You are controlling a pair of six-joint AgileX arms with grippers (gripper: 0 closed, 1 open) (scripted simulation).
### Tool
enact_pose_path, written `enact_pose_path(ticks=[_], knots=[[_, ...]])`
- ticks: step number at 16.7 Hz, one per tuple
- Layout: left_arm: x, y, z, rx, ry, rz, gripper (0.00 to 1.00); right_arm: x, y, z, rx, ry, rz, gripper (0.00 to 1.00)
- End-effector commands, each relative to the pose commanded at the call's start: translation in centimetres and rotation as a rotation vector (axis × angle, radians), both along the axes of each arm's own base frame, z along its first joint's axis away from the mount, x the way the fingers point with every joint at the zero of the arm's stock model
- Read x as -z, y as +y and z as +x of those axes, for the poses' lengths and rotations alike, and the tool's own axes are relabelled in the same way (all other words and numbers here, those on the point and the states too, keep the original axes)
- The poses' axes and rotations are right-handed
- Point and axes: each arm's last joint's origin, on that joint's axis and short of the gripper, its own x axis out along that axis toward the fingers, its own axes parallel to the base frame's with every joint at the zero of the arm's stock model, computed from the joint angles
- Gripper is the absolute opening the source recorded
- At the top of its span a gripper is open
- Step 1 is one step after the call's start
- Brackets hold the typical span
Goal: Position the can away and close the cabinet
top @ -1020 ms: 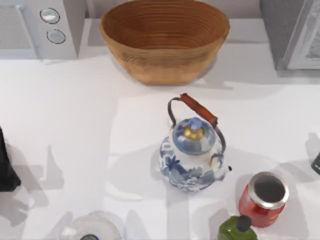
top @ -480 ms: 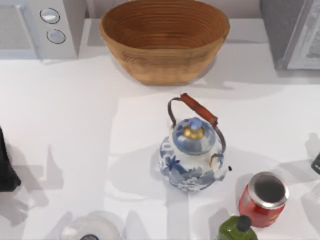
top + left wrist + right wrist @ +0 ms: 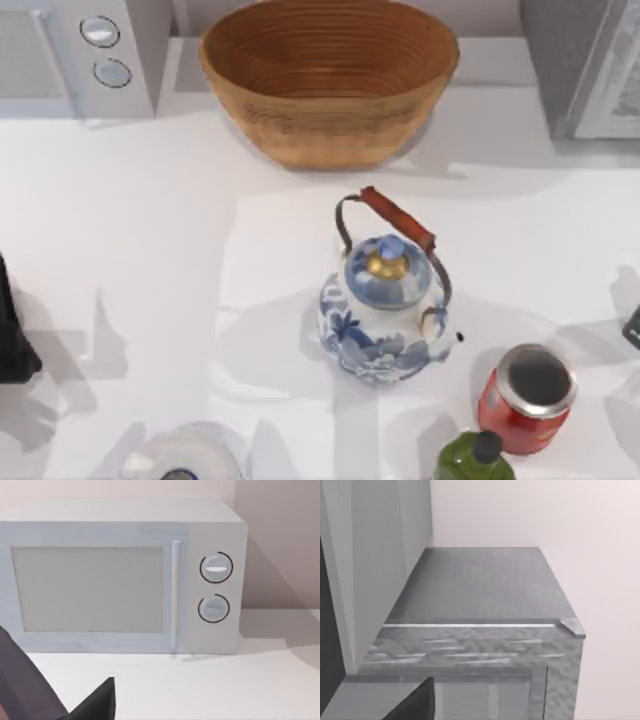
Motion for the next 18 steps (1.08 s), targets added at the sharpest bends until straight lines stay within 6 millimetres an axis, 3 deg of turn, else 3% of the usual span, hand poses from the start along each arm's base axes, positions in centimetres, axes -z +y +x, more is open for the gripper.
enact_pose_path(ticks=[4,6,9,11,14,18], knots=[[0.0,0.0,0.0,0.0,0.0,0.0,1.0,0.4,2.8,4.2,0.008,0.021,0.011,1.0],[0.0,0.0,0.0,0.0,0.0,0.0,1.0,0.3,5.9,6.6,0.007,0.026,0.006,1.0],[0.0,0.0,0.0,0.0,0.0,0.0,1.0,-0.1,12.2,9.2,0.001,0.017,-0.009,1.0],[0.0,0.0,0.0,0.0,0.0,0.0,1.0,-0.4,16.9,9.7,-0.001,0.004,-0.016,1.0],[0.0,0.0,0.0,0.0,0.0,0.0,1.0,-0.5,23.1,8.8,-0.002,-0.008,-0.017,1.0],[0.0,0.0,0.0,0.0,0.0,0.0,1.0,-0.3,28.1,6.8,-0.001,-0.008,-0.012,1.0]])
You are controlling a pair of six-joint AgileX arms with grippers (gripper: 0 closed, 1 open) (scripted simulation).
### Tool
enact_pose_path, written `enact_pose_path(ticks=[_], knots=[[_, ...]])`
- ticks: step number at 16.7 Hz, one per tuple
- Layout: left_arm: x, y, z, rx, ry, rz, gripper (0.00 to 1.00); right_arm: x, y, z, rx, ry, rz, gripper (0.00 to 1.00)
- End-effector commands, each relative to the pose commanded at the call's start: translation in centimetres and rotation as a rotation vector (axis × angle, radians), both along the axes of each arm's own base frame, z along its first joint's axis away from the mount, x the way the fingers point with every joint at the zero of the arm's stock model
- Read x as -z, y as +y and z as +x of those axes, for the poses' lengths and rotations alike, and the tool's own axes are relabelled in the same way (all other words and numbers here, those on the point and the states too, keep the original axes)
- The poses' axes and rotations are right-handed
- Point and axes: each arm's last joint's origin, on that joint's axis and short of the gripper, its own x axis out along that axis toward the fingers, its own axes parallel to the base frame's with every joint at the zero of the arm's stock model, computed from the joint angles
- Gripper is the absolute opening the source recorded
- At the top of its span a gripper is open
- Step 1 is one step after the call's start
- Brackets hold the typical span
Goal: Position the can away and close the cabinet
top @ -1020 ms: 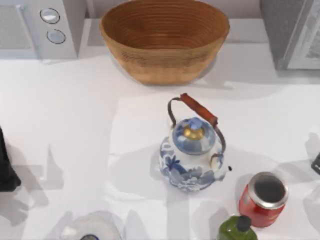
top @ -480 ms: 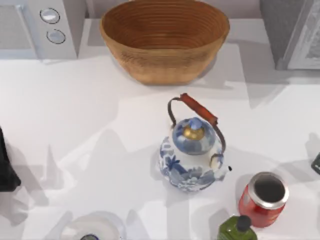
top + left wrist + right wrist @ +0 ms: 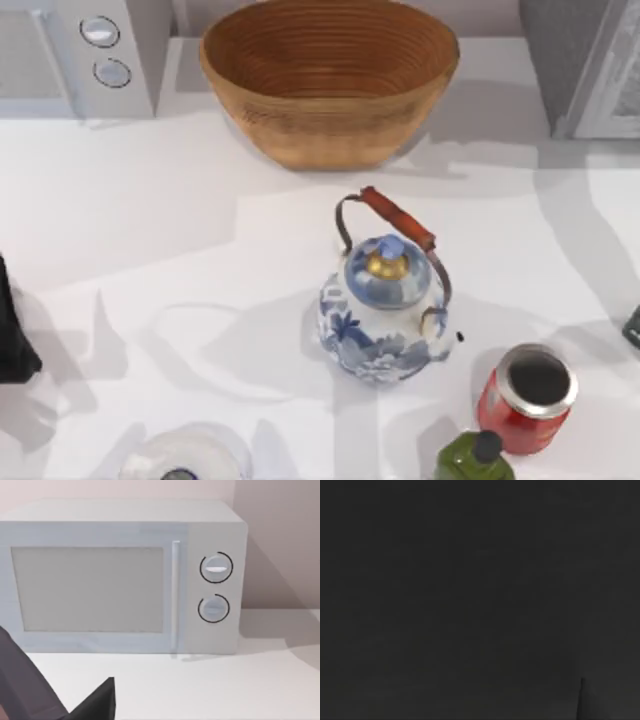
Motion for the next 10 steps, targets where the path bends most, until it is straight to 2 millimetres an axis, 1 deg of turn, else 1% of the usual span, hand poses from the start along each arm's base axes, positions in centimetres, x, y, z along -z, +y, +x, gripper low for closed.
enact_pose_path(ticks=[2,4,7,8,10], knots=[[0.0,0.0,0.0,0.0,0.0,0.0,1.0,0.1,1.1,-0.7,0.0,0.0,0.003,1.0],[0.0,0.0,0.0,0.0,0.0,0.0,1.0,0.1,1.3,-0.9,0.001,0.0,0.004,1.0],[0.0,0.0,0.0,0.0,0.0,0.0,1.0,0.1,1.3,-0.9,0.001,0.0,0.004,1.0],[0.0,0.0,0.0,0.0,0.0,0.0,1.0,-0.5,0.3,-1.6,0.044,-0.019,0.0,1.0],[0.0,0.0,0.0,0.0,0.0,0.0,1.0,-0.4,0.4,-1.1,0.045,-0.013,-0.004,1.0]])
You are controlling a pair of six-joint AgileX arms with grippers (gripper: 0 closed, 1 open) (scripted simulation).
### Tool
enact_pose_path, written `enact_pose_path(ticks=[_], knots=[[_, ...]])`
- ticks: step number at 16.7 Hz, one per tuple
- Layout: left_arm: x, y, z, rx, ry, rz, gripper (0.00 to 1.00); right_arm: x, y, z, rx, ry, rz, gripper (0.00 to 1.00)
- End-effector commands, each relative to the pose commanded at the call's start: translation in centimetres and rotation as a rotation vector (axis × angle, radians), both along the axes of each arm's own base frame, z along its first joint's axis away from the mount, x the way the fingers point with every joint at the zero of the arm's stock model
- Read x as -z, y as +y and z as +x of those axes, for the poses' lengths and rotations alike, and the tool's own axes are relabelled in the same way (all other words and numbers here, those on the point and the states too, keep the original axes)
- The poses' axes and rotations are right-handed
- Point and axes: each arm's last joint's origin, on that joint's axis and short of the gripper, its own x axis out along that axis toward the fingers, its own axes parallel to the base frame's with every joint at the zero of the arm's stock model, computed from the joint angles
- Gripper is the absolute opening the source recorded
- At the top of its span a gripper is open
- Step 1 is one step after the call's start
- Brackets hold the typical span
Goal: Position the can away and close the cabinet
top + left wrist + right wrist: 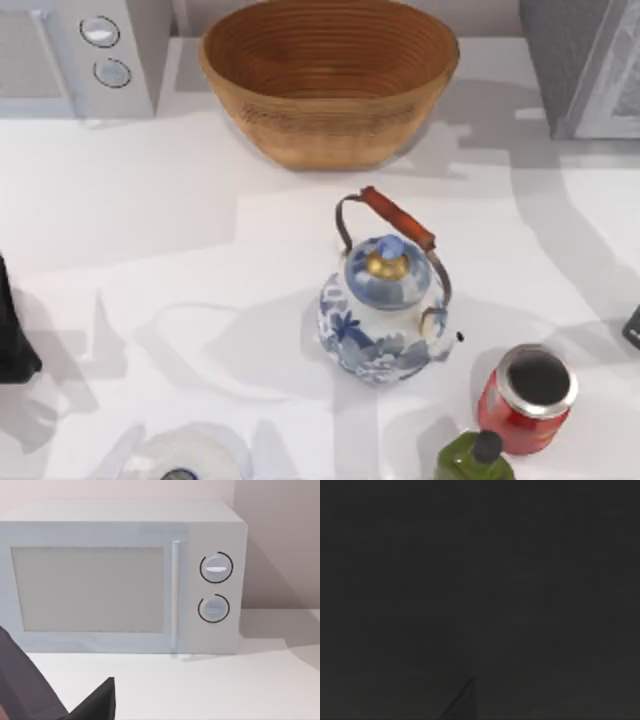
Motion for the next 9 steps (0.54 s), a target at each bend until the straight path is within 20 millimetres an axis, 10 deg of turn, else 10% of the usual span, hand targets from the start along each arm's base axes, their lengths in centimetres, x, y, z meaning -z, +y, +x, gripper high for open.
enact_pose_path(ticks=[9], knots=[[0.0,0.0,0.0,0.0,0.0,0.0,1.0,-0.1,-0.1,4.4,-0.001,-0.006,0.003,1.0]])
